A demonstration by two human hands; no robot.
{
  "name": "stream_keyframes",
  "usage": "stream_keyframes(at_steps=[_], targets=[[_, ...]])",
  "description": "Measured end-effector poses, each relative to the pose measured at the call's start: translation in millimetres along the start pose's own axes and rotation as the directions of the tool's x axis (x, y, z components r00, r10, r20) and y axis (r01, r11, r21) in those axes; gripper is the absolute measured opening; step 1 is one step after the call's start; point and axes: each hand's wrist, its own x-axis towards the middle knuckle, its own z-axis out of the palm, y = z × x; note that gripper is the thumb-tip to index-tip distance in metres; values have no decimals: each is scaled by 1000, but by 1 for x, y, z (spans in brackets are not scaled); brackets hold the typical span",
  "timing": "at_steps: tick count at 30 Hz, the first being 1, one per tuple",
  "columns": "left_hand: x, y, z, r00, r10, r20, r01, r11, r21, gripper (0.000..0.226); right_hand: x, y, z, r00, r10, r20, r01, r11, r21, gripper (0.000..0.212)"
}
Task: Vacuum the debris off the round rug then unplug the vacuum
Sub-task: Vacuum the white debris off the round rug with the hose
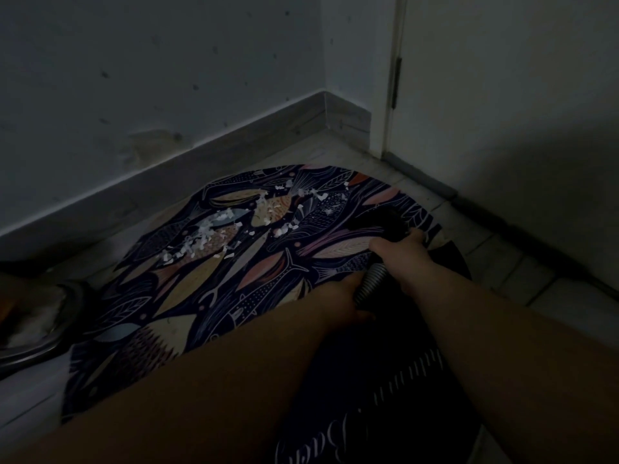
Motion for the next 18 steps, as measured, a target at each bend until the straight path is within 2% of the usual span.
stream_keyframes(at_steps=[4,9,18], targets=[[15,10,2,1000,15,-13,-15,1000,14,80,7,2,-13,998,1,-70,4,998,68,83],[31,11,3,1000,20,0,-20,1000,-14,58,17,5,-25,991,-4,-134,21,992,123,71],[54,5,2,999,39,-17,-40,998,-45,75,38,3,-34,985,21,-174,2,991,131,68]])
